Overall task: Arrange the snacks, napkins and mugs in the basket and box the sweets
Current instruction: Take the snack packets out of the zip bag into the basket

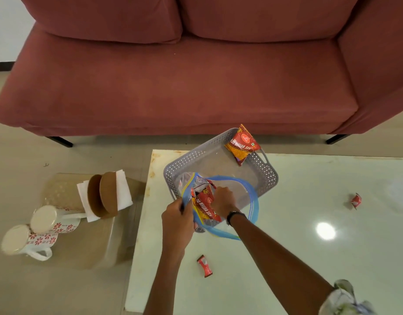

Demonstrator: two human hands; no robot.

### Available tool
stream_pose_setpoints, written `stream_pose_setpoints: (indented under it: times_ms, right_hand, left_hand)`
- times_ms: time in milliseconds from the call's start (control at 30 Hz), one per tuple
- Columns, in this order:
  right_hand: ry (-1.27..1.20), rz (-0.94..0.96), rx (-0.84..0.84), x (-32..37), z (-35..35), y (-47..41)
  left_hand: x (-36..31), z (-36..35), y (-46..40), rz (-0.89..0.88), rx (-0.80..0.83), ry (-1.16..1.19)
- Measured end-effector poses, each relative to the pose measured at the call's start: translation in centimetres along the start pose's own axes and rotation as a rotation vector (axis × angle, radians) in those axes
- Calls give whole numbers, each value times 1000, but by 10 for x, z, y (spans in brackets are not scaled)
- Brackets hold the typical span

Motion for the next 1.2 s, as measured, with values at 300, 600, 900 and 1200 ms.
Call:
stream_pose_setpoints:
  times_ms: [300,600,900,1200]
  right_hand:
    - [-287,234,-111,-12,63,77]
    - [-948,344,-101,-45,162,137]
    - [-682,153,-627,-119,233,107]
    - [-362,-63,-277,-132,131,-19]
  left_hand:
    - [-10,-6,-7,24,0,74]
    - [-31,-20,-12,-43,-64,23]
    - [-25,-24,-11,-20,-107,55]
    - [-20,-31,-13,-12,-73,116]
Point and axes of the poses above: each hand's wrist, its own y-axis away from the middle knuckle, its own z-axis out of the back of the hand, x = y × z, the point moved 7 cm from there along -y, towards the middle knuckle, and after that the axes turned 10 degrees about x, right-handed, at the moved point
